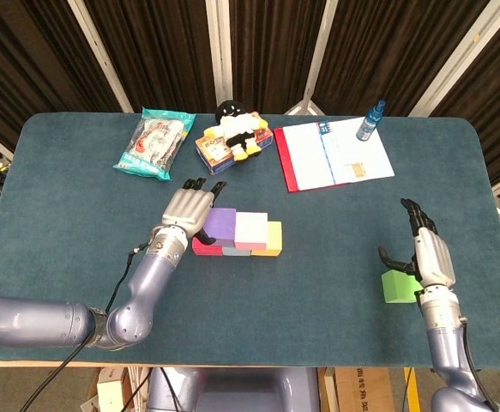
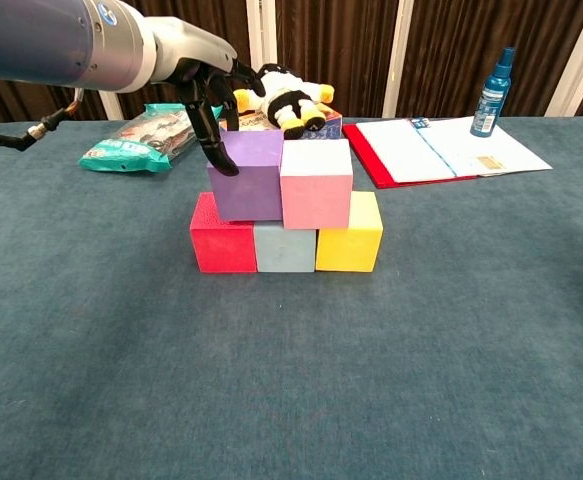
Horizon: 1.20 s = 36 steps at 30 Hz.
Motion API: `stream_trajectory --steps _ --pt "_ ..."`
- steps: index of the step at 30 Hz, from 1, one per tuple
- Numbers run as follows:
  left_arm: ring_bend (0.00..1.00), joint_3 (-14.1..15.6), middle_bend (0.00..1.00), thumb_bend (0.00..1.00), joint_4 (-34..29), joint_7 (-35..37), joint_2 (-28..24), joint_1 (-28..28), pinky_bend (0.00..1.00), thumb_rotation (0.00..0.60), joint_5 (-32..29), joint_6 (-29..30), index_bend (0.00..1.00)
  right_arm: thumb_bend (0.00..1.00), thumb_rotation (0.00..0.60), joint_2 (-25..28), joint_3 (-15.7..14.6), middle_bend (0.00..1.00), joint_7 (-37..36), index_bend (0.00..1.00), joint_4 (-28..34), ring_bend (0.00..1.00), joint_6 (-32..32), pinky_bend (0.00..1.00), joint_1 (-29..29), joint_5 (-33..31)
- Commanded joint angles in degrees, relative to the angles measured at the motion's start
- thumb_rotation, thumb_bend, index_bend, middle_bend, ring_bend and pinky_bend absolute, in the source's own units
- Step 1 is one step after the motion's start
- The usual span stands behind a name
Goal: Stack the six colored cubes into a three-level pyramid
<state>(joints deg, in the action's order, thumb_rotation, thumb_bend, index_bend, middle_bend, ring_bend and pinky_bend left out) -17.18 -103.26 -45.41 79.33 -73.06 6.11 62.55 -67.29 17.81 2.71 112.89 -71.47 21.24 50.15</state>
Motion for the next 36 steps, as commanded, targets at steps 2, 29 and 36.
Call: stream_trajectory --steps 2,29,36 --pt "0.02 0.17 0.38 0.27 0.24 -0.02 -0.05 -0.02 0.0 0.6 -0.11 -0.01 0.03 0.36 0.6 -0.01 -0.03 0.0 0.0 0.0 -0.02 0.0 0.04 0.0 0.02 -0.03" --pt "0.02 1.0 0.38 0.27 -0.82 0.87 -1.27 0.13 0.0 0.6 0.52 -0.22 0.03 0.36 0.6 -0.05 0.0 0.0 -0.48 0.0 -0.11 0.0 0.13 0.0 0.04 -0.1" --pt "0.02 1.34 0.39 0.27 -0.88 1.21 -1.78 0.52 0.0 0.6 0.35 -0.55 0.03 0.36 0.6 -0.08 -0.09 0.0 -0.37 0.0 0.12 0.0 -0.04 0.0 0.03 0.11"
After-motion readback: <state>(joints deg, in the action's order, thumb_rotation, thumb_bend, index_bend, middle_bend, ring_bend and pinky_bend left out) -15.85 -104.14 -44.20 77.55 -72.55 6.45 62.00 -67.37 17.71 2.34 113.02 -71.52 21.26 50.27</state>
